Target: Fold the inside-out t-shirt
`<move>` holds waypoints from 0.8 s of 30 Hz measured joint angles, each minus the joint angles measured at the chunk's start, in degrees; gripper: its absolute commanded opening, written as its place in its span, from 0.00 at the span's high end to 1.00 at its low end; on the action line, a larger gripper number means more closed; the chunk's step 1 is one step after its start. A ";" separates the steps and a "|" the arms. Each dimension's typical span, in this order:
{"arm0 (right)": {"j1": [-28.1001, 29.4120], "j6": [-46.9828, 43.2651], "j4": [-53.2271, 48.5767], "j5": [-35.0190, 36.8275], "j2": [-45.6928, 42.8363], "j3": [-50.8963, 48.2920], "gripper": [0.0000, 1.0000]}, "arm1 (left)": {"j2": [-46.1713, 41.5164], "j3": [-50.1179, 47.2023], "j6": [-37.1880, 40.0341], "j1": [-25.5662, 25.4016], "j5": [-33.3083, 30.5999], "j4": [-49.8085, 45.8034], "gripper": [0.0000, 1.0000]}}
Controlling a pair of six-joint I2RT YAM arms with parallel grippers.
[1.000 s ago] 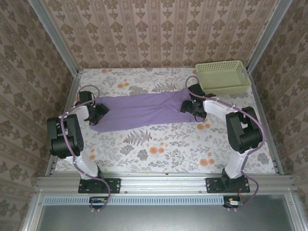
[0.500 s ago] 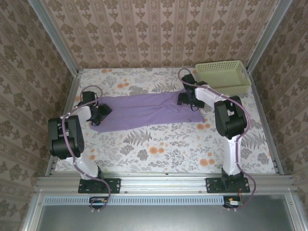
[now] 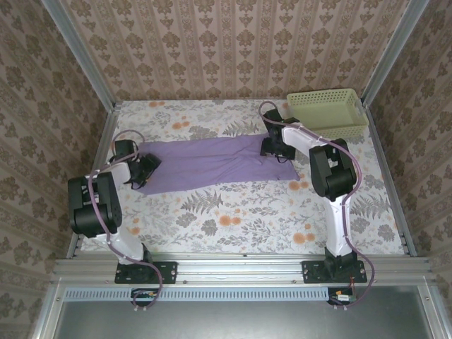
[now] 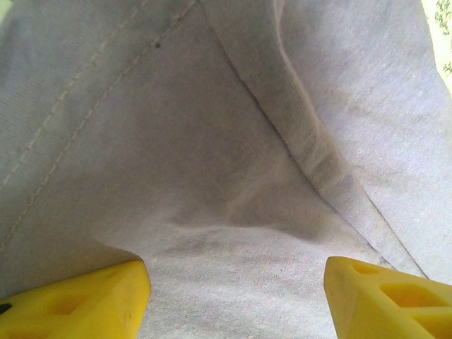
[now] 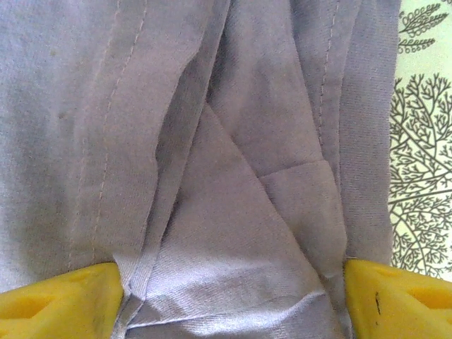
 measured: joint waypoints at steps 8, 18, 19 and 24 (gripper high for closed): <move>1.84 3.78 4.72 -0.33 -3.96 -7.34 0.19 | -3.41 -4.46 -0.46 3.19 0.94 2.51 0.32; 5.53 9.09 16.52 -3.08 -9.86 -18.71 0.83 | -5.64 -7.04 -0.44 4.59 0.98 3.48 0.32; 5.57 9.05 17.84 -3.50 -10.43 -19.76 0.87 | -5.97 -7.34 -0.44 4.59 0.98 3.48 0.32; 5.57 8.41 21.35 -5.27 -15.32 -26.56 1.00 | -8.24 -9.33 -0.42 4.42 0.90 2.95 0.32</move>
